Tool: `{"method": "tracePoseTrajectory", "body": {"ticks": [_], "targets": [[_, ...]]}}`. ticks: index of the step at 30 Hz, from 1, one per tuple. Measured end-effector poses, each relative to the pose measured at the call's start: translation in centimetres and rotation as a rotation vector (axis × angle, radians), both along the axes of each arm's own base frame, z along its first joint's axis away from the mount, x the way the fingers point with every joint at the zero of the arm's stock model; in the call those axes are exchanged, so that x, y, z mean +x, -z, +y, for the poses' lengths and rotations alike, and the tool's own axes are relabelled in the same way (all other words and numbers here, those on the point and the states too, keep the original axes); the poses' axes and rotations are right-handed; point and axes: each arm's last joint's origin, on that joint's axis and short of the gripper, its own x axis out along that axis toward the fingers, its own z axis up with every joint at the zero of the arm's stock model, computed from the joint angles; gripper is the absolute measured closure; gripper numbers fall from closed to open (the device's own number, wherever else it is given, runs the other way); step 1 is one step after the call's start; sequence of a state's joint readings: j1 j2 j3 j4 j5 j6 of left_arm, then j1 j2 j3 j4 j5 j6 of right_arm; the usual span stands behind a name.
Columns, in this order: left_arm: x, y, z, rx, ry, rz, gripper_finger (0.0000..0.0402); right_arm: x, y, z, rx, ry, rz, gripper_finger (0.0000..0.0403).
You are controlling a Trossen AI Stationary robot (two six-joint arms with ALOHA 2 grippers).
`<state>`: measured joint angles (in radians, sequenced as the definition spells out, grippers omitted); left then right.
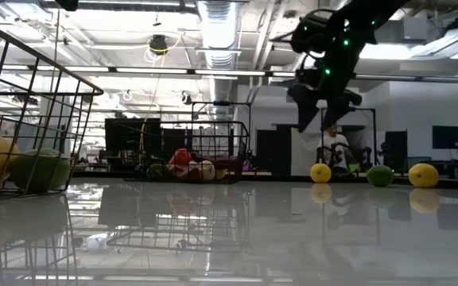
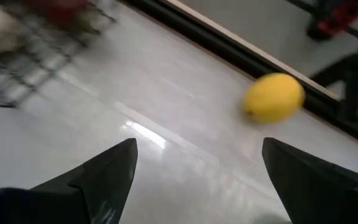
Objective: Sort produce into baskets
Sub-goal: Put the green lime into the silver wire basket
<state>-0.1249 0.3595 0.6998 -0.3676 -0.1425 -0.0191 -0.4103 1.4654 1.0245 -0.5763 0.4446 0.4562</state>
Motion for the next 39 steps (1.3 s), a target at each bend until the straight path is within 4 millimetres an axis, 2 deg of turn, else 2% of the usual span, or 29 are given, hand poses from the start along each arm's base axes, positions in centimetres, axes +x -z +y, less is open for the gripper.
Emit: {"method": "tracePoseTrajectory", "body": {"ticks": [9, 17, 28, 34, 39], "targets": [[0.0, 0.0, 0.0, 0.028, 0.007, 0.005, 0.0123, -2.8, 0.8, -1.8, 0.088, 0.113, 0.161, 0.0031], [0.0, 0.0, 0.0, 0.038, -0.001, 0.001, 0.0123, -4.5, 1.6, -1.9, 0.181, 0.193, 0.299, 0.0031], [0.0, 0.0, 0.0, 0.034, 0.001, 0.003, 0.0123, -4.2, 5.8, -2.7, 0.307, 0.184, 0.556, 0.0031], [0.0, 0.3, 0.0, 0.040, 0.004, 0.028, 0.0123, -4.7, 5.8, -3.0, 0.307, 0.216, 0.584, 0.0031], [0.0, 0.3, 0.0, 0.039, -0.001, 0.028, 0.0123, -5.2, 5.9, -4.2, 0.356, 0.230, 0.529, 0.0031]]}}
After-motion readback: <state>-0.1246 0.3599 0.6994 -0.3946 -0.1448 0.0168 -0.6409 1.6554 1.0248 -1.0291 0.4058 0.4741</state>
